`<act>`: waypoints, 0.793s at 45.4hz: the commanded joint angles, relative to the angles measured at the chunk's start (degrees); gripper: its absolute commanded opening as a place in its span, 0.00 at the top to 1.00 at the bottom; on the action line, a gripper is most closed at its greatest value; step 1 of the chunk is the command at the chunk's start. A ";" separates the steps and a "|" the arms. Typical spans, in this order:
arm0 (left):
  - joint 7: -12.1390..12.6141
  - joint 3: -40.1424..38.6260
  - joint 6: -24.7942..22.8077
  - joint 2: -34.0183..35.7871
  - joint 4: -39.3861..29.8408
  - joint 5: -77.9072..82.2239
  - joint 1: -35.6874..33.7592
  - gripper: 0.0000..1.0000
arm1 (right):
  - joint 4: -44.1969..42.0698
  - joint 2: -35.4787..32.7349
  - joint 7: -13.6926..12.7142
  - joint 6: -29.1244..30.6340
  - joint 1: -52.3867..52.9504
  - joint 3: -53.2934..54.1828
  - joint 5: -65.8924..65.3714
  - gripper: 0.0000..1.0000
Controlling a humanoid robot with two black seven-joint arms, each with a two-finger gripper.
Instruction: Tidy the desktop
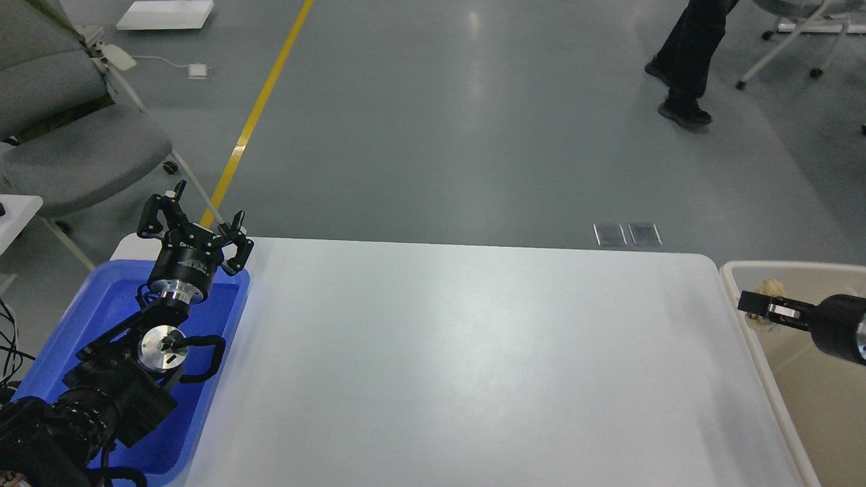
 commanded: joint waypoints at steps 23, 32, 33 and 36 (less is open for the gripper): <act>-0.02 0.00 0.02 0.00 0.00 0.00 0.00 0.00 | 8.44 -12.26 -0.09 10.83 12.75 0.09 -0.75 1.00; -0.02 0.00 0.02 0.00 0.00 0.00 0.00 0.00 | 6.60 -12.70 -0.01 6.88 10.64 0.18 -0.58 1.00; -0.02 0.00 0.02 0.00 0.00 0.00 0.00 0.00 | 6.33 -12.96 -0.01 6.09 10.03 0.27 -0.49 1.00; -0.02 0.00 0.02 0.00 0.00 0.00 0.00 0.00 | 5.11 -13.32 -0.01 3.89 7.92 0.79 0.73 1.00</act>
